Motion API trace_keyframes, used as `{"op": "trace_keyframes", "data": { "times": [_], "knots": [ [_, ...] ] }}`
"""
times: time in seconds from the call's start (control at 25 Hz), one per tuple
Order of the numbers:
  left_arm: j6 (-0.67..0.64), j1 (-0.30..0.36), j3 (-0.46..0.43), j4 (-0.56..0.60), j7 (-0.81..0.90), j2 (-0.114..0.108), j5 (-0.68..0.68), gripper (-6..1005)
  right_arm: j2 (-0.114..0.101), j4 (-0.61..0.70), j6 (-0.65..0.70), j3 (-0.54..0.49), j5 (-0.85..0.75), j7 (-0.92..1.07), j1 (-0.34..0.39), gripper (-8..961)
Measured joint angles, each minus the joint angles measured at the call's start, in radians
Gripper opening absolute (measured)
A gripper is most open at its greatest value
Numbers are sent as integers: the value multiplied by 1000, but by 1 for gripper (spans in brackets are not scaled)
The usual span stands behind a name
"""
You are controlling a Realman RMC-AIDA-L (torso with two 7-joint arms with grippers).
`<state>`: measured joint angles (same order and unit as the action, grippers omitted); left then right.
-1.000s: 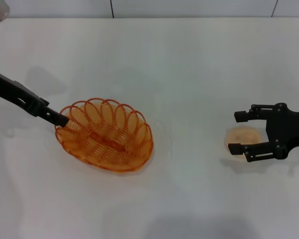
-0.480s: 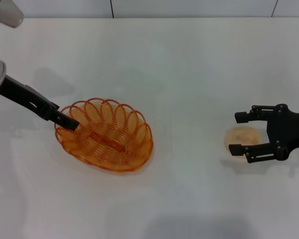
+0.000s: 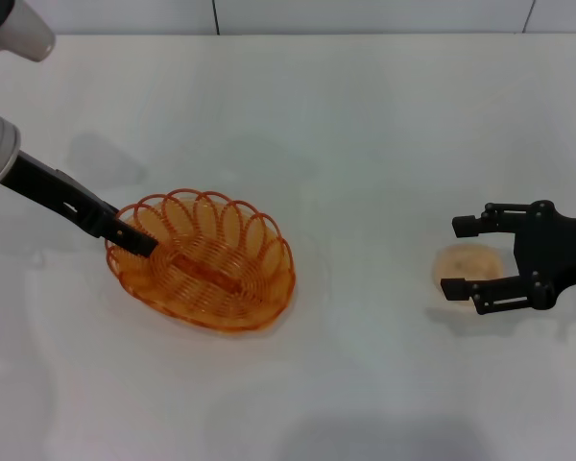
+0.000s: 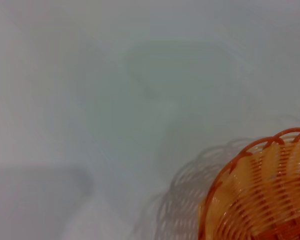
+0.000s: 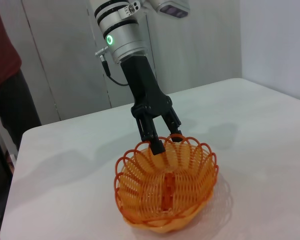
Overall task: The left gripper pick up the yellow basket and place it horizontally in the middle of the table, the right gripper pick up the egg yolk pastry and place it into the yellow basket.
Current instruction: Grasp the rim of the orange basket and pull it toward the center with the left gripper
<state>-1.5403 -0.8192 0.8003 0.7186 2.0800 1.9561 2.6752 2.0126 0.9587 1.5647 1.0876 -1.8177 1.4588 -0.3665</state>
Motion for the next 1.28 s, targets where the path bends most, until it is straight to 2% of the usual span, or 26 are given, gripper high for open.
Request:
{"op": "trace_keyframes", "data": {
  "times": [0.76, 1.0, 1.24, 1.28],
  "knots": [
    [57, -8, 37, -53, 0, 5, 1, 792, 0, -2, 0, 0, 0, 0, 1, 829],
    [57, -8, 37, -47, -1, 5, -3, 723, 0, -2, 0, 0, 0, 0, 2, 830],
    [57, -10, 37, -47, -3, 4, -3, 721, 0, -2, -1, 0, 0, 0, 0, 830],
    [57, -10, 37, -47, -3, 4, -3, 697, 0, -2, -2, 0, 0, 0, 0, 830]
  ]
}}
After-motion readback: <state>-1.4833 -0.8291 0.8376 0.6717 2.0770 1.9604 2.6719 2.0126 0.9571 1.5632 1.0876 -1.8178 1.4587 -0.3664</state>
